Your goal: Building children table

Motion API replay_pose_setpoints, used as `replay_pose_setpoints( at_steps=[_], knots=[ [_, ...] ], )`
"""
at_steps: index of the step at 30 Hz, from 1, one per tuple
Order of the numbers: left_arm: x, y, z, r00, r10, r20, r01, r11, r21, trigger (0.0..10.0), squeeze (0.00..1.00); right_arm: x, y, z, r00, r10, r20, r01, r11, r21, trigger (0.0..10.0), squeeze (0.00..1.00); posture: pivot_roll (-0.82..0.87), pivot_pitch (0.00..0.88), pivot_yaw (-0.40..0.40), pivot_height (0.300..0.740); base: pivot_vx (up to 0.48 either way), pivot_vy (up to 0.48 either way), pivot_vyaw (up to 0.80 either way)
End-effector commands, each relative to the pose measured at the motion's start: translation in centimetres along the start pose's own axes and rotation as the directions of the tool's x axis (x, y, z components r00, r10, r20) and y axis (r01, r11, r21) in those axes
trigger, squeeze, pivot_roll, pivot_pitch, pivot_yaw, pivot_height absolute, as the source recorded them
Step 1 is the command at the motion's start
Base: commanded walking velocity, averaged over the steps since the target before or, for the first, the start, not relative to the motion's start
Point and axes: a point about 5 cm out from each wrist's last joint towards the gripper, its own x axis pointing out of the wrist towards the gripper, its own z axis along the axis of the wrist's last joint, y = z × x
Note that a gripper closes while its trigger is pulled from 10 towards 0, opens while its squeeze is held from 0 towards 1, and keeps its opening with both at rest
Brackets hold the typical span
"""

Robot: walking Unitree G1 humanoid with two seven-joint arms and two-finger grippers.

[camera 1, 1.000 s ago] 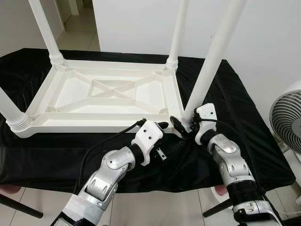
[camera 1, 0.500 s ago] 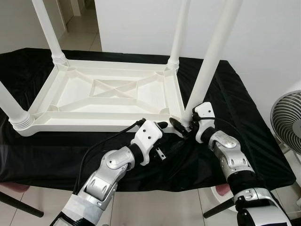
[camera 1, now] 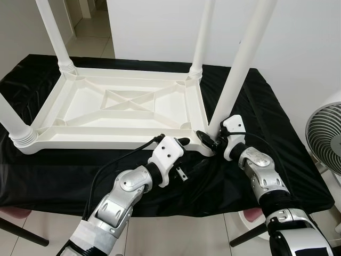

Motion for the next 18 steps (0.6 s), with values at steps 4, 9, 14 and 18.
replay_pose_setpoints(
  at_steps=[4,9,14,18],
  knots=[
    [0.1,-0.1,0.1,0.999,-0.035,-0.007,0.035,0.999,0.004,10.0,0.00,-0.2,0.5,-1.2,0.997,-0.075,-0.033,0.077,0.996,0.049,10.0,0.00,0.08,0.046,-0.036,0.740,0.000,0.000,0.00],
    [0.2,-0.2,0.0,0.999,-0.038,-0.006,0.038,0.999,0.000,10.0,0.00,0.0,1.2,-1.3,0.980,-0.197,-0.042,0.200,0.977,0.073,10.0,0.00,0.08,0.049,-0.036,0.740,0.000,0.000,0.00],
    [0.2,-0.2,0.0,0.999,-0.039,-0.006,0.039,0.999,-0.002,10.0,0.00,0.4,1.7,-1.4,0.943,-0.328,-0.056,0.333,0.936,0.119,10.0,0.00,0.07,0.052,-0.032,0.740,0.000,0.000,0.00],
    [0.3,-0.3,0.0,0.999,-0.046,-0.007,0.046,0.999,-0.003,10.0,0.00,0.6,1.9,-1.5,0.848,-0.523,-0.084,0.529,0.834,0.156,10.0,0.00,0.07,0.054,-0.030,0.740,0.000,0.000,0.00]
  ],
)
